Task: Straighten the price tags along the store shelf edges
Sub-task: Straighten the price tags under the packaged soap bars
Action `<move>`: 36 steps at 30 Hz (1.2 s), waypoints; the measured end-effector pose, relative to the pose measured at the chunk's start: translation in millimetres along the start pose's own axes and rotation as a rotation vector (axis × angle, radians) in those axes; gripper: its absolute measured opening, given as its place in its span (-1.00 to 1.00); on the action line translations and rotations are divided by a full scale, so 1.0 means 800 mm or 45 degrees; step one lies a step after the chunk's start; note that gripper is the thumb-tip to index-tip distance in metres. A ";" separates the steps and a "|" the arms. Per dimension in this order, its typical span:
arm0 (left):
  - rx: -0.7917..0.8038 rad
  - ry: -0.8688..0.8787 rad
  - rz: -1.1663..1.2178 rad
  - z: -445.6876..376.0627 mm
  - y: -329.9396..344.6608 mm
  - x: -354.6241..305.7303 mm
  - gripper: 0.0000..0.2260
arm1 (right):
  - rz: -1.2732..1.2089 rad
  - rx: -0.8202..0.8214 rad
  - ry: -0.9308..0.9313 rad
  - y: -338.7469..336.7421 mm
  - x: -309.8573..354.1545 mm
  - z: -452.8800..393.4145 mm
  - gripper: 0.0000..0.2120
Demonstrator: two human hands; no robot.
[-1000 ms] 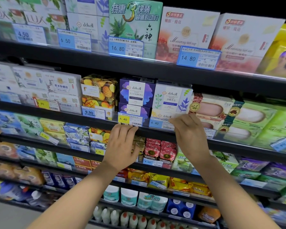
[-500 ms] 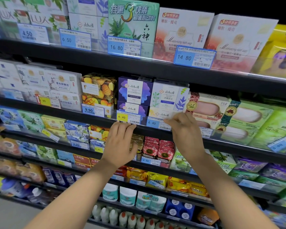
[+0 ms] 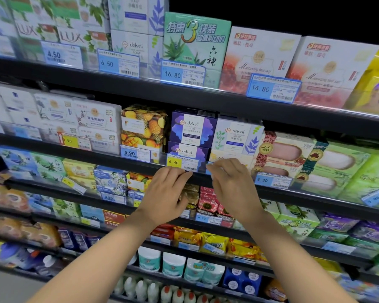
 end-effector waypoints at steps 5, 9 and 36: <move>0.040 0.035 0.010 0.003 -0.003 0.000 -0.52 | 0.047 0.013 0.062 0.004 0.008 0.000 -0.74; 0.040 0.066 0.094 0.003 -0.009 0.003 -0.49 | 0.042 0.027 0.111 -0.008 0.008 0.011 -0.76; 0.039 0.354 0.340 -0.111 0.039 -0.310 -0.55 | 0.417 -0.026 0.519 -0.230 -0.207 0.236 -0.69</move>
Point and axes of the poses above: each hand's wrist, its own z-axis away from the middle knuckle, its own y-axis out of the palm, x = y × z, the point moved 5 cm from there along -z, towards the middle knuckle, and after that the axes turned 4 degrees about -x, right-handed, at the moved point
